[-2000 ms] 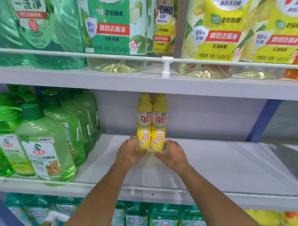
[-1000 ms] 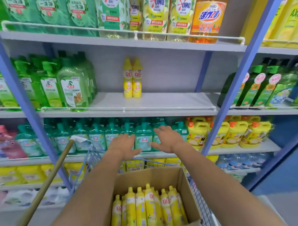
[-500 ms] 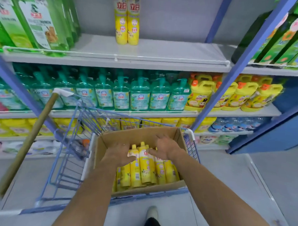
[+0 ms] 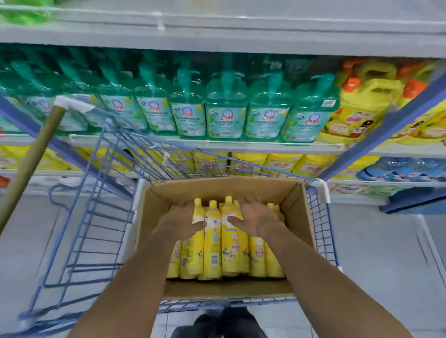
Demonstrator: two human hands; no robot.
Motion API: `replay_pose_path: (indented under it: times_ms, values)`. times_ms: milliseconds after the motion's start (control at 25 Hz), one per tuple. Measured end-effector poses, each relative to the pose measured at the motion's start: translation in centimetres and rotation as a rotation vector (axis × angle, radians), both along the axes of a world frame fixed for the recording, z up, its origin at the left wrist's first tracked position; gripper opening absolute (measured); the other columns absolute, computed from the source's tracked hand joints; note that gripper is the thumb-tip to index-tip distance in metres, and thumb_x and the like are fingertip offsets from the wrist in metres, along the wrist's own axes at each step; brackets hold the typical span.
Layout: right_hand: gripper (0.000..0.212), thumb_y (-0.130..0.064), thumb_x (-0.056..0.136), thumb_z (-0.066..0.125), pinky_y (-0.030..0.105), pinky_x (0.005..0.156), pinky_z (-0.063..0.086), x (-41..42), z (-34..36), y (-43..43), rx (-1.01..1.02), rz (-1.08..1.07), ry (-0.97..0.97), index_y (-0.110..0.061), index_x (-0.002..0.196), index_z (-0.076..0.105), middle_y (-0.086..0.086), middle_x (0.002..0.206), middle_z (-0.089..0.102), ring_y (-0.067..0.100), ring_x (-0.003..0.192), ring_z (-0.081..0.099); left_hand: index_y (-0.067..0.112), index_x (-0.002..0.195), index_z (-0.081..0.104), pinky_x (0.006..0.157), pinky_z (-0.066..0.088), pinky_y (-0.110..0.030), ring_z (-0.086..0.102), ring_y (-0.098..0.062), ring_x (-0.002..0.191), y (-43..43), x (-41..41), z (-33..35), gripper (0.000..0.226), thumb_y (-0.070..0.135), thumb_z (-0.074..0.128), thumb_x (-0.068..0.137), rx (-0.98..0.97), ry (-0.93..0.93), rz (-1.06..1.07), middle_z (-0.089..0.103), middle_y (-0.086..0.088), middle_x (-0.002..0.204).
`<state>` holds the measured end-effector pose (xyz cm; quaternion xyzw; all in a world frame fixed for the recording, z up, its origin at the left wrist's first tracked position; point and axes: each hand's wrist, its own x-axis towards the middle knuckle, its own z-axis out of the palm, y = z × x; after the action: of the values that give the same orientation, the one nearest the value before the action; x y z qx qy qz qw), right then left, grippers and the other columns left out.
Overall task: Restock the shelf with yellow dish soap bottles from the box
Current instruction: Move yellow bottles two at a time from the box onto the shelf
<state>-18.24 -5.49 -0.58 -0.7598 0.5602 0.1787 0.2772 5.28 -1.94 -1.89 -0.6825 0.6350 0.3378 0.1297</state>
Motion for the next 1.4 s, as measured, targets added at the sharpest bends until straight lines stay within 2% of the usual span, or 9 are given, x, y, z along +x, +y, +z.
replay_pose_path:
  times_ms: [160,320,440,560,720,840,960,1120,1400]
  values:
    - [0.070,-0.058,0.097,0.049,0.048,0.100,0.047,0.5,-6.4,-1.0,0.045,-0.007,-0.005,-0.011,0.147,0.035,0.012,0.150,0.038,0.033,0.138,0.039,0.011,0.150,0.031,0.101,0.045,-0.045,0.049,-0.035,0.130,-1.0,0.8,-6.4,0.086,0.061,0.062,0.087,0.046,0.036,0.098,0.049,-0.016,0.141]
    - [0.064,-0.049,0.095,0.059,0.042,0.092,0.048,2.2,-10.8,-1.5,0.015,-0.117,-0.048,-0.006,0.139,0.042,0.015,0.139,0.046,0.035,0.123,0.053,0.012,0.140,0.043,0.091,0.049,-0.040,0.056,-0.033,0.120,-2.2,0.5,-11.6,0.079,0.054,0.071,0.079,0.015,0.108,0.181,0.058,-0.012,0.131]
    - [0.064,-0.048,0.084,0.074,0.038,0.080,0.050,3.0,-12.3,-2.3,0.021,-0.258,-0.123,-0.006,0.126,0.051,0.014,0.123,0.058,0.034,0.108,0.061,0.013,0.119,0.060,0.074,0.045,-0.033,0.062,-0.034,0.108,-2.5,-0.7,-13.0,0.056,0.038,0.081,0.073,-0.091,0.156,0.309,0.065,-0.011,0.114]
    - [0.066,-0.049,0.074,0.083,0.033,0.072,0.047,2.8,-12.5,-2.9,0.087,-0.385,-0.162,-0.008,0.118,0.055,0.012,0.112,0.064,0.032,0.102,0.064,0.010,0.119,0.056,0.074,0.047,-0.034,0.064,-0.035,0.106,-2.0,-1.0,-12.0,0.065,0.031,0.088,0.066,-0.117,0.246,0.472,0.068,-0.013,0.111]
    - [0.073,-0.043,0.069,0.088,0.037,0.091,0.052,2.0,-11.3,0.5,0.212,-0.540,-0.233,-0.011,0.127,0.057,0.008,0.126,0.059,0.026,0.112,0.059,0.015,0.135,0.046,0.089,0.049,-0.036,0.060,-0.029,0.116,1.1,-1.4,-10.1,0.084,0.030,0.090,0.065,-0.015,0.321,0.600,0.064,-0.006,0.126]
    - [0.093,-0.047,0.068,0.088,0.037,0.105,0.047,2.0,-11.8,2.1,0.189,-0.573,-0.272,-0.015,0.143,0.045,0.005,0.140,0.051,0.025,0.127,0.052,0.017,0.150,0.034,0.098,0.048,-0.037,0.055,-0.030,0.126,2.1,-1.1,-10.3,0.096,0.021,0.087,0.070,0.042,0.363,0.650,0.056,-0.008,0.140]
    - [0.091,-0.042,0.068,0.090,0.033,0.098,0.050,1.9,-12.4,2.5,0.210,-0.652,-0.355,-0.017,0.143,0.043,0.002,0.131,0.061,0.024,0.122,0.057,0.021,0.154,0.027,0.097,0.049,-0.036,0.054,-0.029,0.127,3.4,-0.3,-11.4,0.110,0.020,0.092,0.065,0.083,0.443,0.682,0.052,-0.007,0.143]
    - [0.068,-0.047,0.064,0.090,0.039,0.091,0.058,0.9,-12.6,4.8,0.255,-0.759,-0.421,-0.023,0.119,0.059,-0.007,0.109,0.070,0.015,0.104,0.067,0.019,0.124,0.055,0.092,0.055,-0.038,0.064,-0.020,0.110,6.5,0.1,-12.3,0.072,0.024,0.093,0.064,0.109,0.522,0.823,0.066,0.002,0.120]
    - [0.062,-0.036,0.066,0.091,0.038,0.093,0.059,0.1,-11.9,8.6,0.327,-0.818,-0.481,-0.025,0.120,0.063,-0.010,0.114,0.070,0.010,0.104,0.067,0.029,0.115,0.056,0.095,0.054,-0.038,0.063,-0.016,0.107,9.2,0.2,-11.8,0.056,0.020,0.089,0.070,0.187,0.633,0.821,0.065,0.008,0.113]
